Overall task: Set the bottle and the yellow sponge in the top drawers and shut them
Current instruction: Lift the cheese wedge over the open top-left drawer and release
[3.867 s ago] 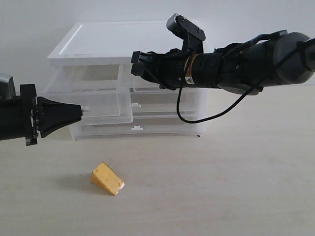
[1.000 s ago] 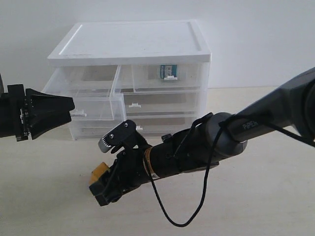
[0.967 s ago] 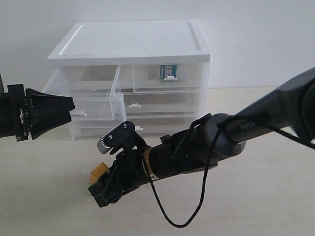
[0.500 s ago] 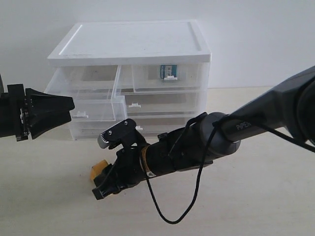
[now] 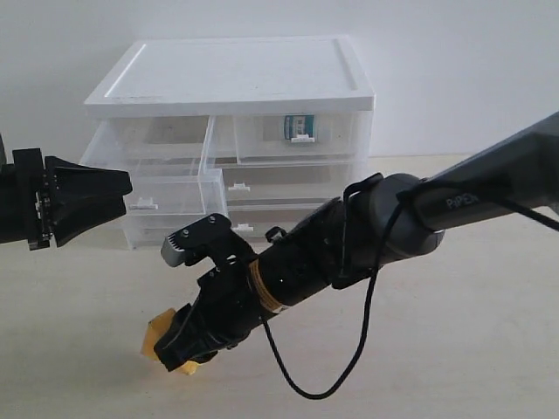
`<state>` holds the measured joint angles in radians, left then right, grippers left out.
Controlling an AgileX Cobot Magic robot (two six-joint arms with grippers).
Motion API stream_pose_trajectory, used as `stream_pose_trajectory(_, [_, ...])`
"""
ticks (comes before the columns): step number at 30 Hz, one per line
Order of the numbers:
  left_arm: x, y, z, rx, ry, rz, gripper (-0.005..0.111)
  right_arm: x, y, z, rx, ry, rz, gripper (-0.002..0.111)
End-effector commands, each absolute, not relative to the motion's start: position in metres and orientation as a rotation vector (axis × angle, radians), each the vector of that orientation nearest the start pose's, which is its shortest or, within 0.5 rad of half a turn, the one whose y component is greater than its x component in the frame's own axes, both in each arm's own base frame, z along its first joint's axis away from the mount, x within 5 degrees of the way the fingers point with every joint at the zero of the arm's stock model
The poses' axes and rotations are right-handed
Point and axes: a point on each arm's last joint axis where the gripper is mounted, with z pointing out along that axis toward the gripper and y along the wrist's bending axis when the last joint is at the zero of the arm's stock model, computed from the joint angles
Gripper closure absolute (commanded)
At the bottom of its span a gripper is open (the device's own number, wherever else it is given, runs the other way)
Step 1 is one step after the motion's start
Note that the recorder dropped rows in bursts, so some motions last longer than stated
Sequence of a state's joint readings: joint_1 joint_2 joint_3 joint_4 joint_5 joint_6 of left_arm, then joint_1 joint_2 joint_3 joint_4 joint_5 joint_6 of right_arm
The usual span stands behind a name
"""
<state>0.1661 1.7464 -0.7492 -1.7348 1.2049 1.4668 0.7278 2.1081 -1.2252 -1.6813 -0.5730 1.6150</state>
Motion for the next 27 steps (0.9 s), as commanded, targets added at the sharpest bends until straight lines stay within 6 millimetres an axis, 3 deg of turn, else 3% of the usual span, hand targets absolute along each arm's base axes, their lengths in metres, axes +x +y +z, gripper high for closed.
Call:
stream_pose_trajectory(1, [0.300,-0.034,0.200,0.059,1.985,-1.432,0.056,0.264,0.309,0.159,-1.281,2.109,1.063,0.108])
stream_pose_trajectory(4, [0.300,-0.034,0.200,0.054,1.987,-1.435,0.056,0.250,0.305,0.216,-1.291,1.971,1.167,0.108])
stream_pose_trajectory(7, [0.300,-0.034,0.200,0.054,1.987,-1.435,0.056,0.243,0.287,0.284,-1.185,1.809,1.042,0.108])
stream_pose_trajectory(10, [0.300,-0.034,0.200,0.052,1.987,-1.436,0.056,0.245,0.271,0.330,-1.031,1.710,0.886,0.108])
stream_pose_trajectory(12, [0.300,-0.034,0.200,0.052,1.987,-1.436,0.056,0.253,0.271,0.346,-0.967,1.670,0.833,0.108])
stream_pose_trajectory(15, [0.300,-0.034,0.200,0.050,1.988,-1.438,0.056,0.278,0.279,0.342,-0.867,1.692,0.730,0.108])
stream_pose_trajectory(21, [0.300,-0.035,0.200,0.052,1.988,-1.439,0.056,0.330,0.314,0.299,-0.816,1.763,0.634,0.108])
stream_pose_trajectory(24, [0.300,-0.035,0.200,0.054,1.989,-1.440,0.056,0.341,0.322,0.285,-0.808,1.781,0.614,0.093])
stream_pose_trajectory(27, [0.300,-0.035,0.200,0.054,1.989,-1.440,0.056,0.345,0.326,0.282,-0.792,1.789,0.633,0.067])
